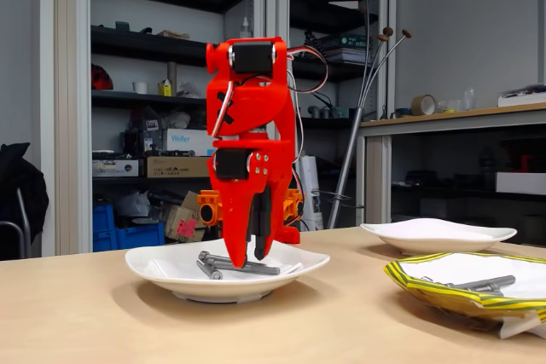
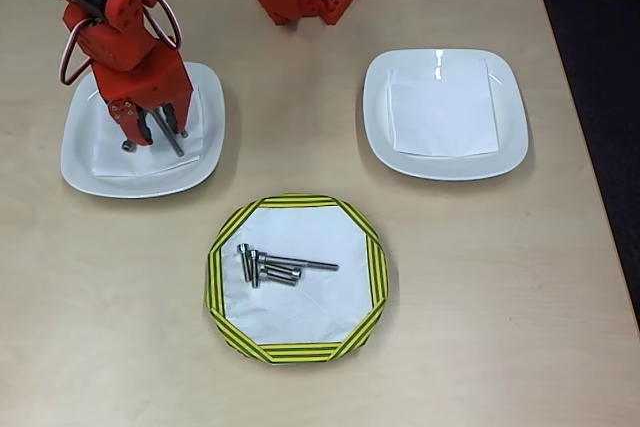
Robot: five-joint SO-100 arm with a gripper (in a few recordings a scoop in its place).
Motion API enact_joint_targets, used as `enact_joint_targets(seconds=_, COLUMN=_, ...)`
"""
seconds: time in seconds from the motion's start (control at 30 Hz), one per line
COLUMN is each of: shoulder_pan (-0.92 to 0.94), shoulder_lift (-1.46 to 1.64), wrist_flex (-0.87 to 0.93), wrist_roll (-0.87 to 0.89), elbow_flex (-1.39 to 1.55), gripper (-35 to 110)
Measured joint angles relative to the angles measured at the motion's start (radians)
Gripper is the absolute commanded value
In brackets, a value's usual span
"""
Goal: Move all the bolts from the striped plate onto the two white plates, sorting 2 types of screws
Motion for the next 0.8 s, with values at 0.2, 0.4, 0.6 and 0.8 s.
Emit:
enact_joint_targets(seconds=0.2, shoulder_pan=-0.123, shoulder_lift=-0.006, wrist_flex=0.003, wrist_roll=0.103, elbow_flex=-0.169, gripper=15)
enact_joint_targets(seconds=0.4, shoulder_pan=-0.272, shoulder_lift=-0.066, wrist_flex=-0.034, wrist_roll=0.224, elbow_flex=-0.308, gripper=14)
enact_joint_targets(seconds=0.6, shoulder_pan=-0.399, shoulder_lift=-0.146, wrist_flex=-0.120, wrist_roll=0.391, elbow_flex=-0.322, gripper=14)
enact_joint_targets(seconds=0.8, shoulder_pan=-0.451, shoulder_lift=-0.204, wrist_flex=-0.181, wrist_roll=0.485, elbow_flex=-0.321, gripper=14)
